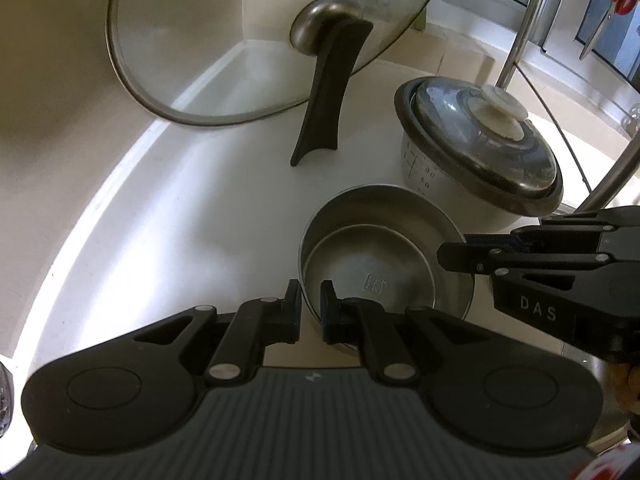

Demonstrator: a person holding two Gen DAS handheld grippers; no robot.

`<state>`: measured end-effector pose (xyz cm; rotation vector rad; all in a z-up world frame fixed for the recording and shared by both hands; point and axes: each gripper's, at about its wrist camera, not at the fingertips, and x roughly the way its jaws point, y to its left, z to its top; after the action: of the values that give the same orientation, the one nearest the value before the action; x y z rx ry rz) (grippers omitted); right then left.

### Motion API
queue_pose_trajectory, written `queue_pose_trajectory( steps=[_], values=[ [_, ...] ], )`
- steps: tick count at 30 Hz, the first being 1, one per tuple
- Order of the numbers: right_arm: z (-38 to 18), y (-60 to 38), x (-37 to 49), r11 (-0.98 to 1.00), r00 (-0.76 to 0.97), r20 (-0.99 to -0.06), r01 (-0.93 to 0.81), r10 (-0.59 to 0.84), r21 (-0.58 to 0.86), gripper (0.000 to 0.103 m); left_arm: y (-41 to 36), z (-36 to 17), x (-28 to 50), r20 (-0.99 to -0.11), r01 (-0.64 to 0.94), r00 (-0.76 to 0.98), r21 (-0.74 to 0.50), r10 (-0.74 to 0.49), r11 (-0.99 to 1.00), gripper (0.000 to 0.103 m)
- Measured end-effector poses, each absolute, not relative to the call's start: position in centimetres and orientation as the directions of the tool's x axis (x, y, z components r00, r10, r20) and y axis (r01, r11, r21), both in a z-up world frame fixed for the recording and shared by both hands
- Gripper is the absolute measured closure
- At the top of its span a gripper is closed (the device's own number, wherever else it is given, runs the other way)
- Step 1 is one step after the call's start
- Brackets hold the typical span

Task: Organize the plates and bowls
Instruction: 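Close both grippers on the rim of the small steel pot, then lift the small steel pot with both grippers and pull it back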

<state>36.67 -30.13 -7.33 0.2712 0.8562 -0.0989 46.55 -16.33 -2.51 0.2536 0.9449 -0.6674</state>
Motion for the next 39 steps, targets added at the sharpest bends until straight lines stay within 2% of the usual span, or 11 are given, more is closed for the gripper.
queue_pose_trajectory(
  steps=[39],
  values=[
    [-0.2, -29.2, 33.6, 0.961, 0.772, -0.635, 0.155, 0.028, 0.231, 0.094, -14.6, 4.2, 42.8, -0.711, 0.621, 0.528, -0.049, -0.465, 0.782, 0.094]
  ],
)
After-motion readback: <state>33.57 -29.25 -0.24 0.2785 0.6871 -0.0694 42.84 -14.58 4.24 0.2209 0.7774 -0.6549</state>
